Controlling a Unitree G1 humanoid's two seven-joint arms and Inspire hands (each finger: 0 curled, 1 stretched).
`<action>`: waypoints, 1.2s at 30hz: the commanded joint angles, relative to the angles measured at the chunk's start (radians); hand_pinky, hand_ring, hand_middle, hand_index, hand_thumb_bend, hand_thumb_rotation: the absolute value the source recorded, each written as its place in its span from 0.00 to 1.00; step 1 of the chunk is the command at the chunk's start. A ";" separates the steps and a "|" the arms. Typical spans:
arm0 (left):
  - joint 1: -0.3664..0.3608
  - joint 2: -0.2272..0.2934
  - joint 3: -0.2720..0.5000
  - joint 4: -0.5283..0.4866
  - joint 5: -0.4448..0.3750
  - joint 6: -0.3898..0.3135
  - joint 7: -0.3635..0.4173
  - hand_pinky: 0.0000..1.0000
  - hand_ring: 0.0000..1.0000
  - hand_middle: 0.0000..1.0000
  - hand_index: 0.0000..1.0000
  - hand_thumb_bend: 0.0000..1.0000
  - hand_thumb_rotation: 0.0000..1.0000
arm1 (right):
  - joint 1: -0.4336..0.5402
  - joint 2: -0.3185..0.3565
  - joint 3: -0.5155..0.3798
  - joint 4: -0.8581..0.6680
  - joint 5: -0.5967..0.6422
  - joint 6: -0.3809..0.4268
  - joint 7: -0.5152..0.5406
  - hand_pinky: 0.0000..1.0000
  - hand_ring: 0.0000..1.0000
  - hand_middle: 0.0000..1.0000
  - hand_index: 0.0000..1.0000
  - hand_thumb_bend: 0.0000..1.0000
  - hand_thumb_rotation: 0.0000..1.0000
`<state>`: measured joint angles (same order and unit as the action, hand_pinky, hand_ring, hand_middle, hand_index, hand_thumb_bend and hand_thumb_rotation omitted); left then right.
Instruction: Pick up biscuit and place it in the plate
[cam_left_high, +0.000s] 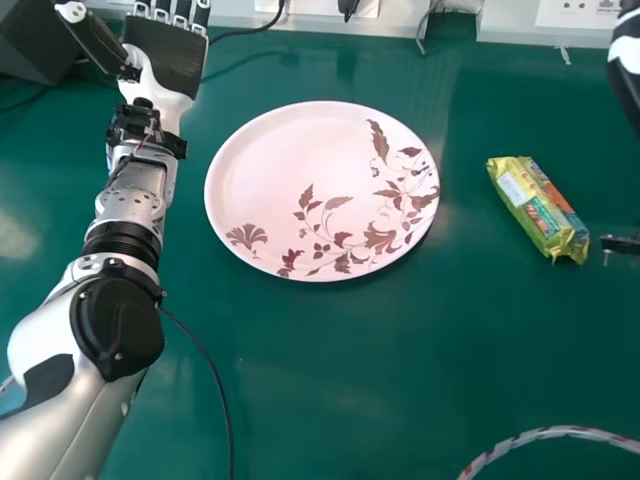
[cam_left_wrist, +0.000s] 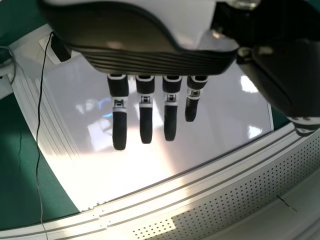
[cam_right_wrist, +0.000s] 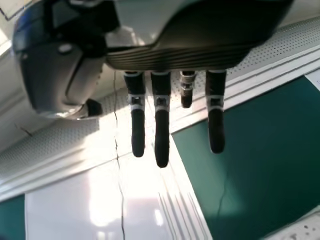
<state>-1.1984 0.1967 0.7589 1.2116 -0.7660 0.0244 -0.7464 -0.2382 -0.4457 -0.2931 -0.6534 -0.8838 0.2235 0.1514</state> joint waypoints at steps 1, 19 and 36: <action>-0.010 0.004 -0.005 -0.002 -0.001 -0.003 -0.001 0.59 0.78 0.86 0.99 1.00 0.53 | -0.025 -0.024 0.018 -0.016 -0.042 0.038 0.047 0.36 0.44 0.46 0.55 0.50 0.00; -0.015 0.006 -0.002 0.005 -0.001 -0.018 0.000 0.79 0.90 0.97 1.00 1.00 0.59 | -0.182 -0.123 0.124 0.070 -0.274 0.172 0.354 0.35 0.44 0.46 0.55 0.50 0.00; -0.019 0.003 0.000 0.008 -0.003 -0.020 0.008 0.82 0.92 0.98 1.00 1.00 0.59 | -0.303 -0.216 0.198 0.243 -0.293 0.199 0.521 0.34 0.43 0.46 0.55 0.50 0.00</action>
<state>-1.2030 0.1982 0.7598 1.2190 -0.7663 0.0109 -0.7440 -0.5259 -0.6367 -0.1050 -0.4221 -1.1712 0.4197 0.6593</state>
